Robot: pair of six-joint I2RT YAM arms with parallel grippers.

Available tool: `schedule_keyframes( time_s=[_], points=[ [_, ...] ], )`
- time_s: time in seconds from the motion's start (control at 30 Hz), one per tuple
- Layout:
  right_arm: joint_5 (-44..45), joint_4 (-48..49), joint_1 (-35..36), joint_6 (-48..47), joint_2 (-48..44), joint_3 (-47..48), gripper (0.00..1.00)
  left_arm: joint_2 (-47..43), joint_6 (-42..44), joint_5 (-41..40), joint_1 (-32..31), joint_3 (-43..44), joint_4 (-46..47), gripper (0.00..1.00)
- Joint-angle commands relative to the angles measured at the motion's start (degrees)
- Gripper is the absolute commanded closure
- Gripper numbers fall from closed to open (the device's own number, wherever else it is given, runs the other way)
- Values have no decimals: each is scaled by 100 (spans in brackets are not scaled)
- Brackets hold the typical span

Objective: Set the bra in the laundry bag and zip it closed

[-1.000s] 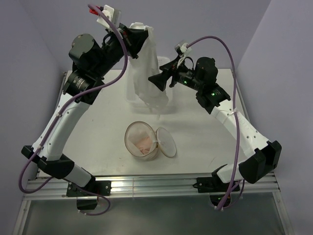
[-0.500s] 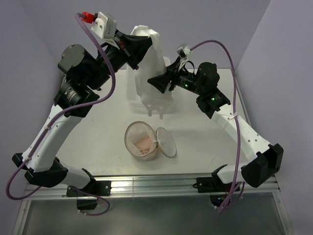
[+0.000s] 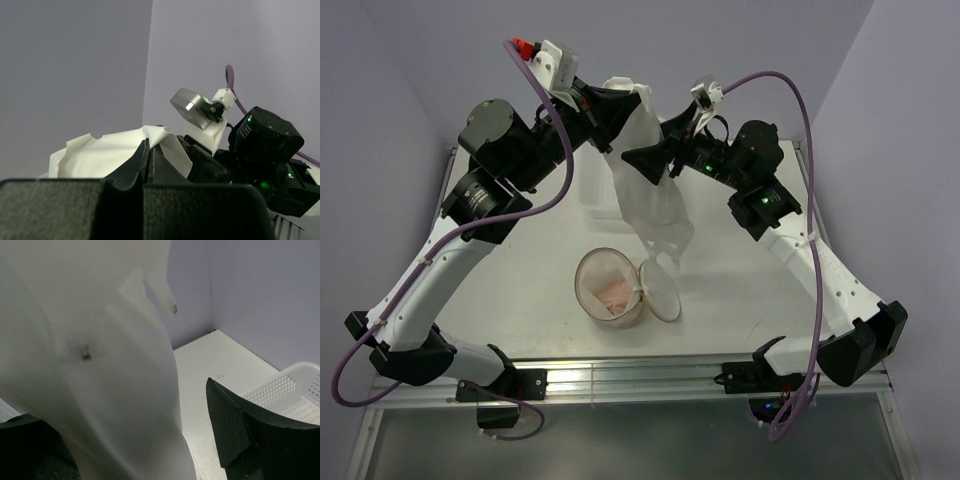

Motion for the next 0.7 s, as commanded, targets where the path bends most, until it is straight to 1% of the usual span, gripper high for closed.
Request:
schedule_keyframes(
  time_s=[0.0, 0.1, 0.17, 0.2, 0.3, 0.4, 0.47, 0.5, 0.57, 0.6, 0.67],
  points=[
    [7, -20, 58, -177, -172, 417, 16, -119, 144, -118, -89, 15, 167, 100],
    [95, 40, 58, -177, -181, 461, 17, -119, 224, -251, -132, 15, 71, 100],
    [-1, 146, 58, -98, -190, 444, 19, -136, 197, -190, -141, -20, 9, 100],
    [-28, 181, 58, -72, -198, 426, 22, -145, 189, -172, -150, -46, 18, 100],
    [51, 348, 58, 16, -216, 330, 25, -110, 232, -198, -194, -38, -70, 100],
    [-2, 436, 58, 131, -190, 294, 26, -189, 232, -198, -220, -221, -35, 100],
    [68, 541, 67, 174, -207, 215, 26, -181, 241, -190, -229, -196, -70, 100],
    [130, 620, 58, 209, -216, 180, 36, -163, 233, -181, -238, -109, -183, 100],
    [191, 866, 67, 455, -234, 84, 60, -180, 154, -155, -247, -117, -246, 100],
    [192, 937, 67, 534, -268, 31, 83, -224, 119, -59, -238, -282, -159, 100],
    [262, 1121, 58, 745, -312, -118, 97, -408, 22, -5, -238, -476, -44, 100]
  ],
)
